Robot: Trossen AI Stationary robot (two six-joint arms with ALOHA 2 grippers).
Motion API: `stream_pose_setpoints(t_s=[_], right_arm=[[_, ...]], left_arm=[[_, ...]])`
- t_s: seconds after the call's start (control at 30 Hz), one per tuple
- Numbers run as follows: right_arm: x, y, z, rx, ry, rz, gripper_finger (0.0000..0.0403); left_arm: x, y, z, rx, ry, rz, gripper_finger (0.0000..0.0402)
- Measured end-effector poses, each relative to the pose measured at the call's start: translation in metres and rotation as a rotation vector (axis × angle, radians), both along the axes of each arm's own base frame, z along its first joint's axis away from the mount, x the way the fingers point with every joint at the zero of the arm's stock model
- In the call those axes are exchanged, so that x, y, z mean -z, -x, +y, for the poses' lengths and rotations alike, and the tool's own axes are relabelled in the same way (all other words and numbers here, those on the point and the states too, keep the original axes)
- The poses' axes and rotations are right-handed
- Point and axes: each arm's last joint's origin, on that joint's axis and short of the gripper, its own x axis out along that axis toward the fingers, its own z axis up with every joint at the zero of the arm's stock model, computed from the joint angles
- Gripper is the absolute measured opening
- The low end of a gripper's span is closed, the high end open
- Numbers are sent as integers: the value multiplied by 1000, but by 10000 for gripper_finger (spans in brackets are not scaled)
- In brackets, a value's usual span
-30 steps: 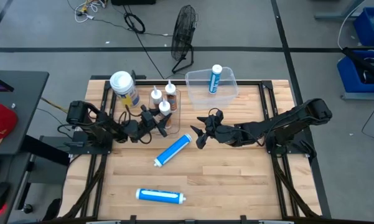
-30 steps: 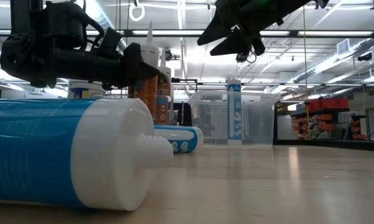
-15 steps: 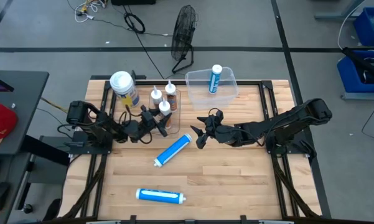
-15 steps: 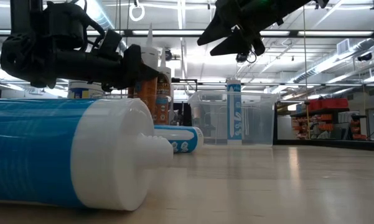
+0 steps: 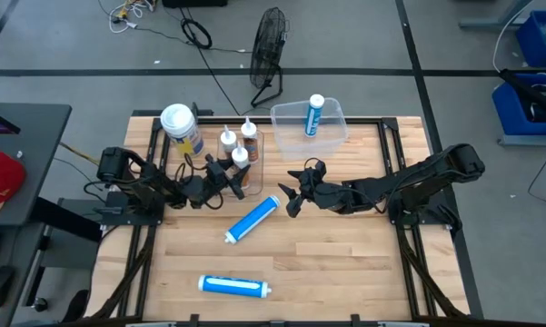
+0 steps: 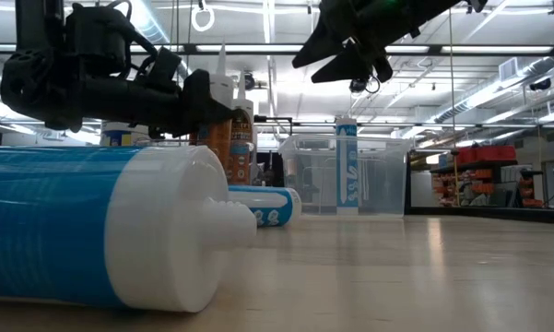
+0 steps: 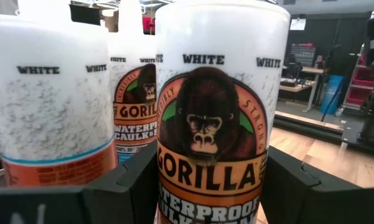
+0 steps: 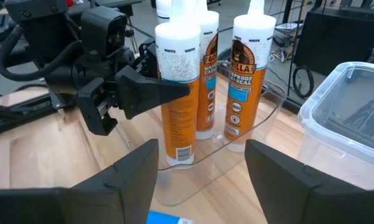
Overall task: Pick & place silicon tubes, Sealant and Lysol wipes
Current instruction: Put the orange sealant into the transparent bin
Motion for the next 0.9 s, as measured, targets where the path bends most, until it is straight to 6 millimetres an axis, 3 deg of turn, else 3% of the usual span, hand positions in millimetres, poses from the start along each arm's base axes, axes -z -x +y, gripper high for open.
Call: stream_pose_setpoints(t_s=[0.3,0.7,0.9], right_arm=[[0,0,0,-5,15,14,245],[1,1,0,-5,18,27,245],[2,1,0,-5,18,30,245]], left_arm=[[10,-4,0,-8,1,7,217],[9,-8,0,-2,-36,32,218],[9,-8,0,1,-40,37,245]])
